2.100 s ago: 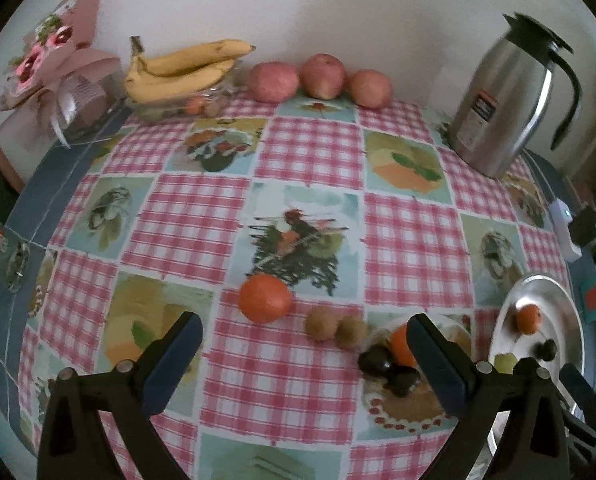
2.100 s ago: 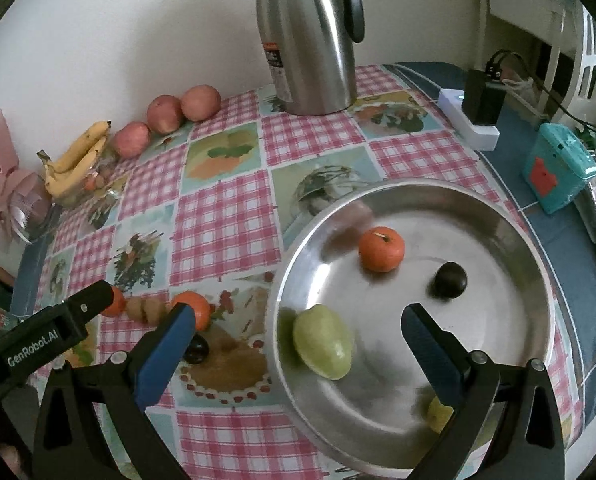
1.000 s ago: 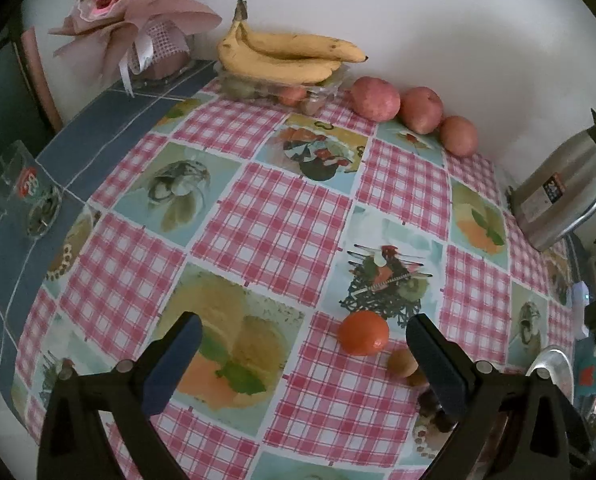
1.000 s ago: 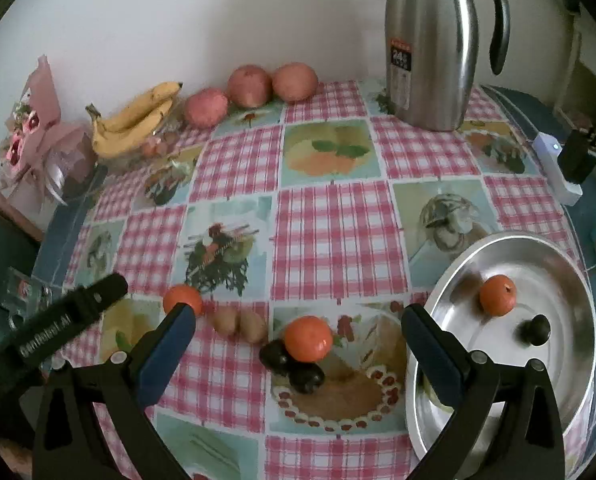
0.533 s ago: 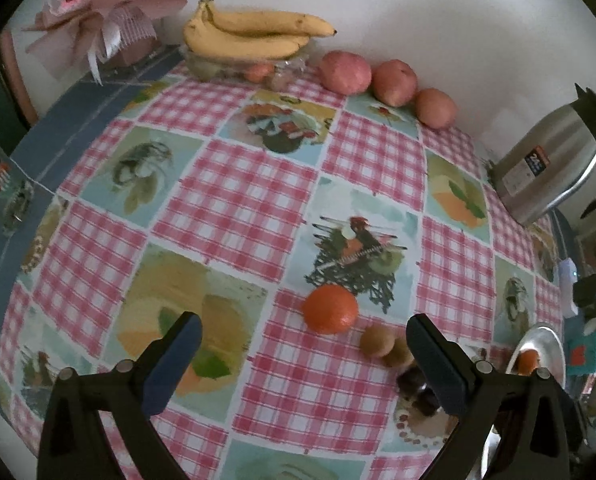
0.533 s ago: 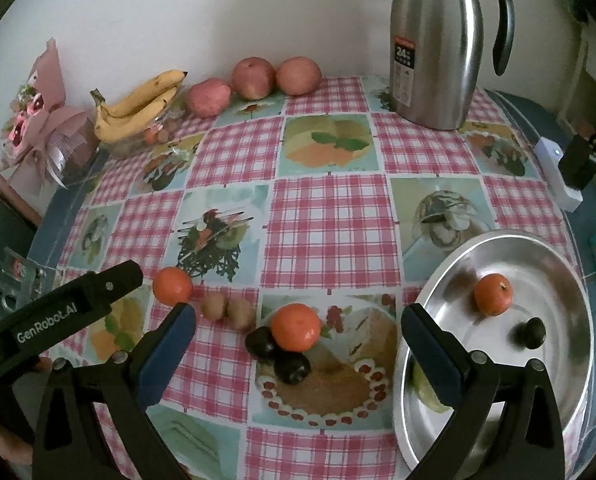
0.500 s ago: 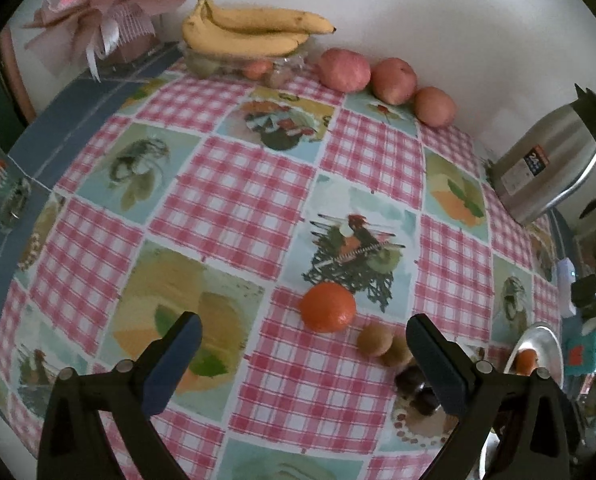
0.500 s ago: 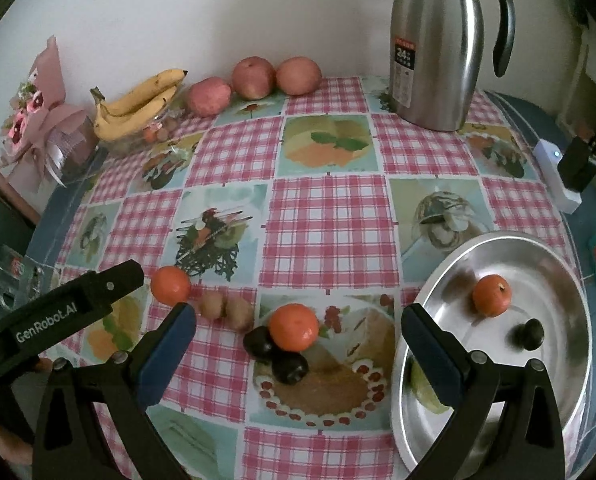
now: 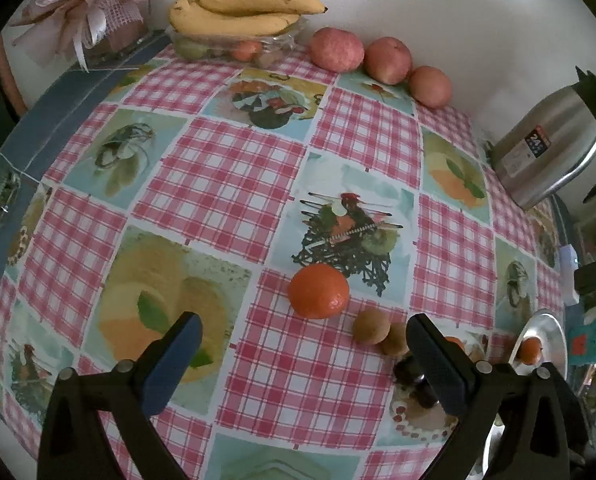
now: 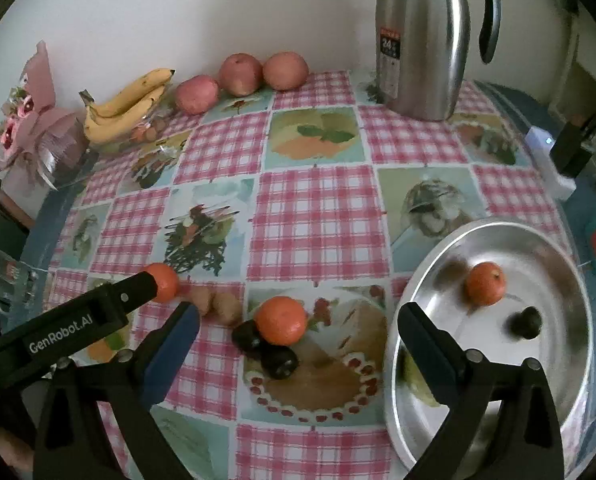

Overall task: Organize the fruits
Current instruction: 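Withdraw both open tools from the plate back over the remaining fruit, then grasp a dark plum with the right tool while the left tool grasps an orange tangerine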

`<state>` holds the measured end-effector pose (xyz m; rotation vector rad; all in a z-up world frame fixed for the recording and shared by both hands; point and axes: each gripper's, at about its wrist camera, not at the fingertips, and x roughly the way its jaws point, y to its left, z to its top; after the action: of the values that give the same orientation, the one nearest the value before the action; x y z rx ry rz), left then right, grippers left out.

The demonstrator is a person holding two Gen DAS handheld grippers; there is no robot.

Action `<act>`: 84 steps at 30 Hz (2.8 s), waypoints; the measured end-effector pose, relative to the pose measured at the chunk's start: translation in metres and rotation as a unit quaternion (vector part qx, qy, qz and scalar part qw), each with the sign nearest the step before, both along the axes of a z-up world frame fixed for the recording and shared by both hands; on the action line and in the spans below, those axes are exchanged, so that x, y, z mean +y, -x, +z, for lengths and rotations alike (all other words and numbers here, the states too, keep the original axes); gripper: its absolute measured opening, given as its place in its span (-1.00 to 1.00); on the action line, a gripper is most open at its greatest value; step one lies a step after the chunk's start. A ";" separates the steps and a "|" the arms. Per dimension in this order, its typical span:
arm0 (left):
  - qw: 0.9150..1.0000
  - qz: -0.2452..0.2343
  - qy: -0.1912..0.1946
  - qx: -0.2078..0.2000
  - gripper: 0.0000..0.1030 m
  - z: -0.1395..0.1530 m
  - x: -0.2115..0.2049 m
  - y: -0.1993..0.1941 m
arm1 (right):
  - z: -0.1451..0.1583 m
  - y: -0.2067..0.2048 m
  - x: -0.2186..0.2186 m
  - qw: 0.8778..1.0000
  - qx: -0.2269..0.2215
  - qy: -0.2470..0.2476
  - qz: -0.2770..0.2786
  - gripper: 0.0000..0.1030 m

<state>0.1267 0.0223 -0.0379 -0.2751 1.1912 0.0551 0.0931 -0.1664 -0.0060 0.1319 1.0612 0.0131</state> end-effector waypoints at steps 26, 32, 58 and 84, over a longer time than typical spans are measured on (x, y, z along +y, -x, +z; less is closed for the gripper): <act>0.999 0.025 0.032 0.018 0.98 -0.009 0.007 0.000 | -0.012 -0.002 0.005 0.998 0.008 -0.040 0.041 0.16; 0.998 0.020 0.044 0.028 0.98 -0.014 0.002 -0.001 | -0.024 -0.002 0.007 0.997 0.034 -0.044 0.051 -0.04; 0.995 -0.007 0.068 0.072 0.97 -0.038 -0.023 -0.005 | -0.060 -0.004 0.013 0.990 0.111 -0.054 0.064 -0.38; 0.996 0.036 0.077 0.023 0.68 -0.030 0.009 -0.013 | -0.024 0.003 -0.005 0.994 0.050 -0.092 0.036 -0.47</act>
<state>0.1398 0.0311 -0.0675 -0.4536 1.2336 0.0326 0.0905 -0.1714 -0.0304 0.2644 1.1631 0.1711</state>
